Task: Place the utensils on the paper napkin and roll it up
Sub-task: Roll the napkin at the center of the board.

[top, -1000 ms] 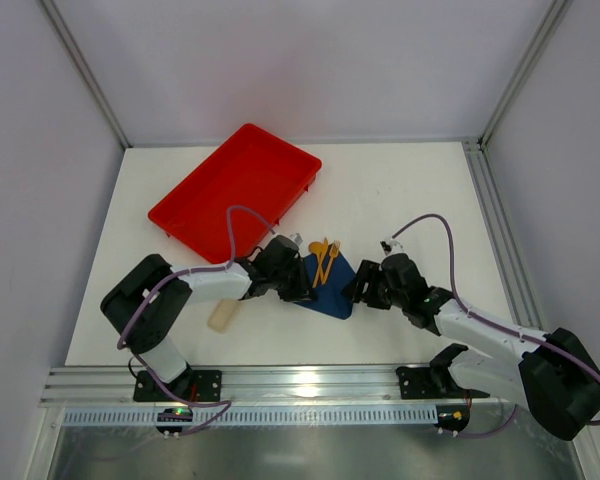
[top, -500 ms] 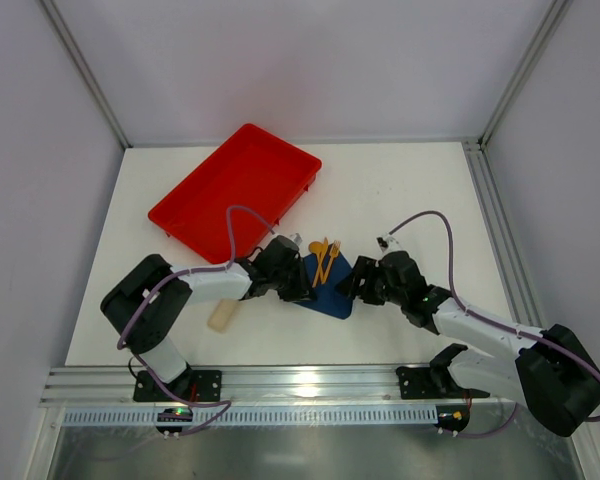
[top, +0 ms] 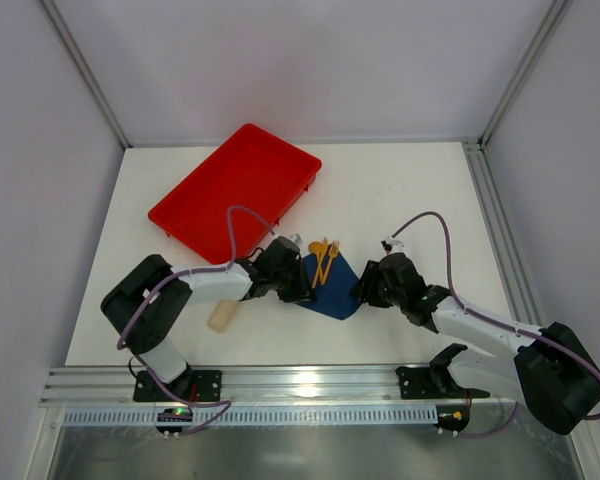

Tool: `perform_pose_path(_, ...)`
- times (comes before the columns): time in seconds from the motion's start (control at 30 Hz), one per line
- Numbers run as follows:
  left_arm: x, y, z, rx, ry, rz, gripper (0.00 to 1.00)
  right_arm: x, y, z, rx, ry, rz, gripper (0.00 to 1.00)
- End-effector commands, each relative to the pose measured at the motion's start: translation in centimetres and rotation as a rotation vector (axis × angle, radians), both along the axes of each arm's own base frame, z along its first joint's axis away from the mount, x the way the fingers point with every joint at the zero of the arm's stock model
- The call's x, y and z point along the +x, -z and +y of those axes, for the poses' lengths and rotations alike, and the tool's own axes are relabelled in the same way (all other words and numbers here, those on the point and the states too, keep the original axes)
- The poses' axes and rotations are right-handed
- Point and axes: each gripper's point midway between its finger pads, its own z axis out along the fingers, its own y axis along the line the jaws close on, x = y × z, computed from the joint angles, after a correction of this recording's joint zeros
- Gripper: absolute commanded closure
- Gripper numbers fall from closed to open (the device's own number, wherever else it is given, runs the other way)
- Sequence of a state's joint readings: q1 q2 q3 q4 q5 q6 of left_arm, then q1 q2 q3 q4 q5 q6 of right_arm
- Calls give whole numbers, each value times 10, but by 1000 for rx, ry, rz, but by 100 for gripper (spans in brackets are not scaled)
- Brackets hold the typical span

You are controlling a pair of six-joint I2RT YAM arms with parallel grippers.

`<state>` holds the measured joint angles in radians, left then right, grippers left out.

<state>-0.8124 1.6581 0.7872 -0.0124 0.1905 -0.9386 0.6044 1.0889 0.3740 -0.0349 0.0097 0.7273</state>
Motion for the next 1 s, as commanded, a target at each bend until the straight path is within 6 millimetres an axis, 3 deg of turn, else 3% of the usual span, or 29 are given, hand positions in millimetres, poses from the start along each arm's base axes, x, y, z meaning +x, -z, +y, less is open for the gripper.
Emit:
perform_pose_path(0.0,5,-6,-6,2,-6,-21,83,14,-10,-4,-43,21,-41,58)
perform_pose_path(0.2,5,-4,-5,13,-6,-30,82,18,-23,7,13,-2,-67,90)
perform_pose_path(0.27,5,-5,-5,16,-7,-31,81,21,-31,11,38,-9,-91,96)
perform_pose_path(0.5,5,-1,-5,36,-3,-25,83,26,-60,36,168,-49,-117,96)
perform_pose_path(0.97,6,3,-3,56,-3,-21,83,37,-82,65,308,-87,-127,96)
